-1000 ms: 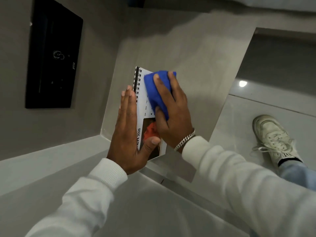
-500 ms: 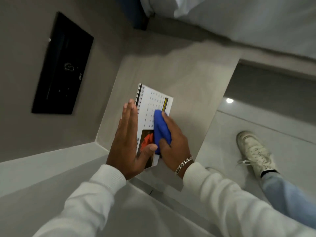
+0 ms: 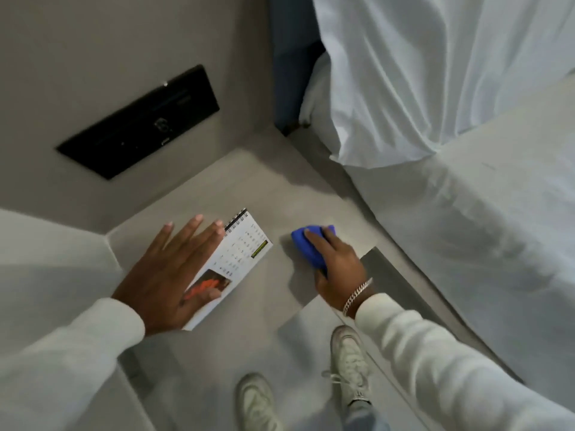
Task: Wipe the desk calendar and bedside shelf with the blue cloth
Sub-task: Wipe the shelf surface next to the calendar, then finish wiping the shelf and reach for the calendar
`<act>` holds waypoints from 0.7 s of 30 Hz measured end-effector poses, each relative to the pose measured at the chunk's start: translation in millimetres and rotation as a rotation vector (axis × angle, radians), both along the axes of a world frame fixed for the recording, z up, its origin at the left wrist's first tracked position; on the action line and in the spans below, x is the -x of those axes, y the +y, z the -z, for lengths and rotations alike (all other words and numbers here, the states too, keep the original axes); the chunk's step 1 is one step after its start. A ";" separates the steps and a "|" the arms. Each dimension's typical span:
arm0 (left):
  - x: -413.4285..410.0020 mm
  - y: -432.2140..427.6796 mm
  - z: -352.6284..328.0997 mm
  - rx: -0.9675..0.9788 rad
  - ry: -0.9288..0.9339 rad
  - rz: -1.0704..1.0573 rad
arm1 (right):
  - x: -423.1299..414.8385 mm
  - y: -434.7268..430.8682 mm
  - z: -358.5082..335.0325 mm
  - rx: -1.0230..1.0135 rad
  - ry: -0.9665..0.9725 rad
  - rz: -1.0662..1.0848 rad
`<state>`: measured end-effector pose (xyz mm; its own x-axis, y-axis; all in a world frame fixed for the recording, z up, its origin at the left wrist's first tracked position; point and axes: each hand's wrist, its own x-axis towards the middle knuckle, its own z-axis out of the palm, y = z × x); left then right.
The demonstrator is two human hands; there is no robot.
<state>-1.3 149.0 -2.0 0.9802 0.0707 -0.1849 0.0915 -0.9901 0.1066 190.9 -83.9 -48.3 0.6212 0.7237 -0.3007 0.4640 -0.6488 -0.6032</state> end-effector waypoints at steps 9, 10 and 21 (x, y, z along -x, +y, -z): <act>-5.8 -33.9 7.7 -0.180 -0.035 -0.251 | -24.5 4.2 68.6 0.266 -0.343 -0.401; -6.6 -36.8 10.0 -0.205 -0.031 -0.285 | -24.9 3.2 73.4 0.256 -0.354 -0.398; 15.2 -71.8 -6.5 0.076 -0.341 -0.853 | -24.6 16.8 34.9 0.236 -0.176 -0.370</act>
<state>-16.5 77.2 4.5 0.6036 0.7942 0.0707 0.7390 -0.5905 0.3242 215.5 -67.1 -83.2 0.3905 0.8309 -0.3964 0.7720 -0.5302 -0.3507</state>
